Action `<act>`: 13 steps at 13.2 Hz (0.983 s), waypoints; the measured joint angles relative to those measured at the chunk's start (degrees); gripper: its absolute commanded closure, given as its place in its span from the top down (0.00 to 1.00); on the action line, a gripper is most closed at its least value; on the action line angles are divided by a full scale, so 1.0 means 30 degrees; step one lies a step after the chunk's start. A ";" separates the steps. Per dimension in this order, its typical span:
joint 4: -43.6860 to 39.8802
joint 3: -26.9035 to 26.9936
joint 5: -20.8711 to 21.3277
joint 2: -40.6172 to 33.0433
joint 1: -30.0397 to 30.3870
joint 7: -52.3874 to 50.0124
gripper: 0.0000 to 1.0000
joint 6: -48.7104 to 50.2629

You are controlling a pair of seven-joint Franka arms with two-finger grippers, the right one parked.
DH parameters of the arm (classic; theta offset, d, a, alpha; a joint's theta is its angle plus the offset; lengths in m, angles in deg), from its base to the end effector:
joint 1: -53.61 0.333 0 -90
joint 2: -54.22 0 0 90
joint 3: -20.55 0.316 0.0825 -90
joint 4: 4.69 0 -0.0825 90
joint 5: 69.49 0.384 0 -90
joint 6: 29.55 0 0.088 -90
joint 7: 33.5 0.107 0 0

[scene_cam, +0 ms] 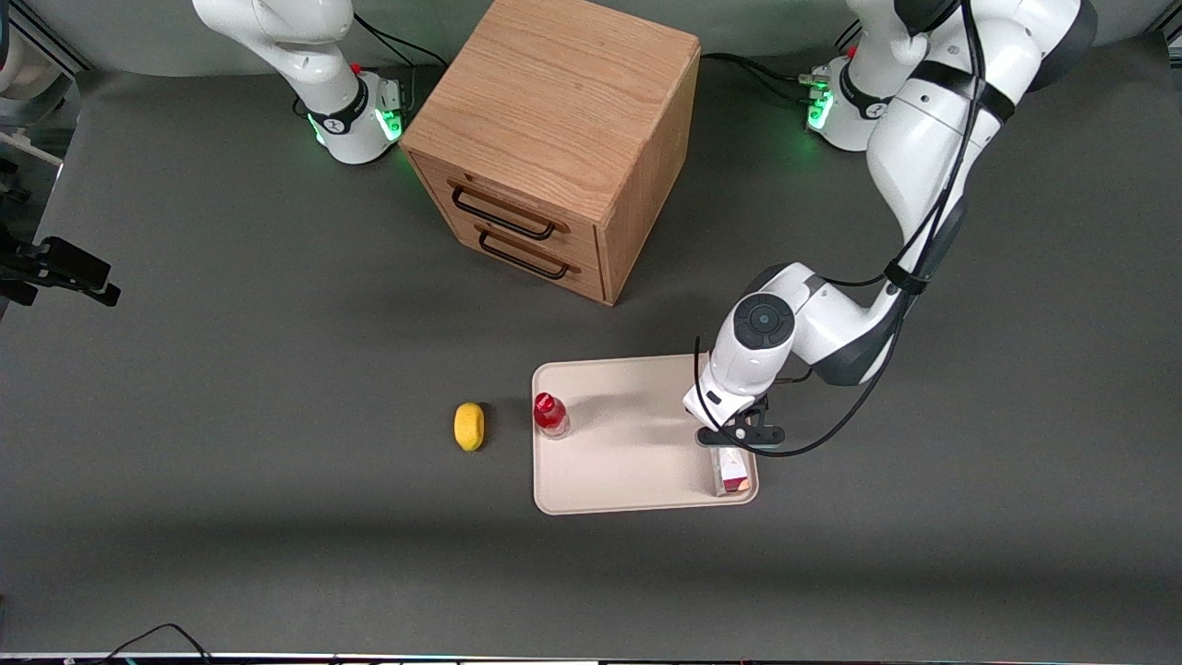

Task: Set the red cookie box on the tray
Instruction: 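Lower the cookie box onto the tray and open the left gripper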

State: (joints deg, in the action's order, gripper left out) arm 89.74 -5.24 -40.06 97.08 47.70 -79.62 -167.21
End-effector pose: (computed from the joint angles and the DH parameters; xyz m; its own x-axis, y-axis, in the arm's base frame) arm 0.6121 -0.3267 0.2168 0.9922 0.0070 0.1243 0.0050 -0.9998 0.0166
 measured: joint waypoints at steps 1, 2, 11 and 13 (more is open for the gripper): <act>0.0000 0.0000 0.0021 0.0006 0.0000 0.0000 0.99 0.0000; -0.0004 -0.0001 0.0045 0.0008 0.0000 0.0001 1.00 -0.0001; -0.0365 -0.0006 0.0138 -0.0127 0.0021 0.0091 1.00 0.0076; -0.0681 -0.0099 -0.0136 -0.1043 0.0069 0.0978 1.00 0.1700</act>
State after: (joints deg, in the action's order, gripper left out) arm 87.70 -5.54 -40.47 93.95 47.90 -76.69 -162.10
